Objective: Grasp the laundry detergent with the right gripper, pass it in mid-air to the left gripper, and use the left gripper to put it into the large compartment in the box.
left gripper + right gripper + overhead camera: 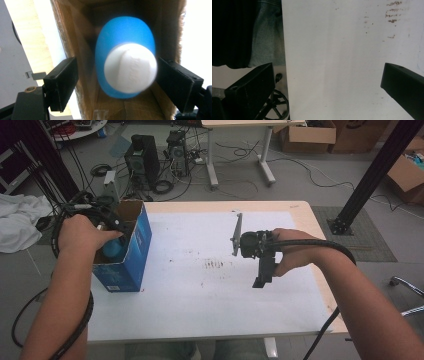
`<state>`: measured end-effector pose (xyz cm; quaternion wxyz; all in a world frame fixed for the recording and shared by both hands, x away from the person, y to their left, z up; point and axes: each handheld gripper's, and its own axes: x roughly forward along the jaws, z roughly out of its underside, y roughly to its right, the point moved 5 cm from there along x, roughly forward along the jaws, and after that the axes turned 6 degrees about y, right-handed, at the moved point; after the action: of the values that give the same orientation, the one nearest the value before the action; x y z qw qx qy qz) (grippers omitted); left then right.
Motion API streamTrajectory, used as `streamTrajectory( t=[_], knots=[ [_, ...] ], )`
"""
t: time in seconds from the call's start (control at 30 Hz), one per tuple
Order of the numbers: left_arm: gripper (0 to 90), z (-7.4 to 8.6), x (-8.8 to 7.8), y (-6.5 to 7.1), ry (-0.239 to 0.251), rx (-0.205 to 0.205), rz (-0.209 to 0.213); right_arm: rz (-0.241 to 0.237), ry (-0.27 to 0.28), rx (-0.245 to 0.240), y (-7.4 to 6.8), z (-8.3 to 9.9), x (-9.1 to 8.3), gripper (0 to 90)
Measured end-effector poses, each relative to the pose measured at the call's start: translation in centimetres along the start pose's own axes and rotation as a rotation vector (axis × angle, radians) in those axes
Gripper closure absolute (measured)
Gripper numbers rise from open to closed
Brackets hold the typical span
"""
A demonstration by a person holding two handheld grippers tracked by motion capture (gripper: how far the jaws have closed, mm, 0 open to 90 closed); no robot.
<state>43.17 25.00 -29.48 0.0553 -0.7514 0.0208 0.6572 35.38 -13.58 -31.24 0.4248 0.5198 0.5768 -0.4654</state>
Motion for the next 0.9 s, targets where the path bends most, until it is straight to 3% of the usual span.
streamTrajectory(
  t=[0.27, 0.4, 0.43, 0.63, 0.8, 0.83, 0.87, 0.9],
  knots=[
    [17.7, -0.2, -1.5, 0.1, 0.008, 0.012, -0.010, 0.001, 0.000, 0.004, 0.0, 0.1, 0.0, 0.0],
    [14.7, -0.3, -2.5, 0.2, 0.019, 0.036, 0.001, 0.002, 0.002, 0.007, 0.0, 0.2, 0.0, 0.0],
    [13.8, -0.4, -3.0, 0.3, 0.025, 0.059, 0.003, 0.002, 0.003, 0.007, 0.0, 0.3, 0.0, 0.0],
    [9.1, -0.7, -4.3, 0.9, 0.042, 0.082, 0.010, 0.001, -0.001, 0.015, 0.0, 0.5, 0.1, 0.0],
    [8.3, -1.0, -5.5, 1.9, 0.059, 0.141, 0.013, 0.003, 0.001, 0.017, 0.0, 0.6, 0.0, 0.0],
    [7.8, -1.1, -5.9, 2.5, 0.055, 0.175, 0.016, 0.003, -0.001, 0.022, 0.0, 0.7, -0.1, 0.0],
    [7.1, -1.1, -5.9, 2.5, 0.055, 0.175, 0.016, 0.004, 0.000, 0.023, 0.1, 0.7, -0.1, 0.0],
    [6.8, -1.1, -6.2, 3.0, 0.054, 0.210, 0.021, 0.003, 0.001, 0.022, 0.1, 0.7, -0.1, 0.0]
  ],
)
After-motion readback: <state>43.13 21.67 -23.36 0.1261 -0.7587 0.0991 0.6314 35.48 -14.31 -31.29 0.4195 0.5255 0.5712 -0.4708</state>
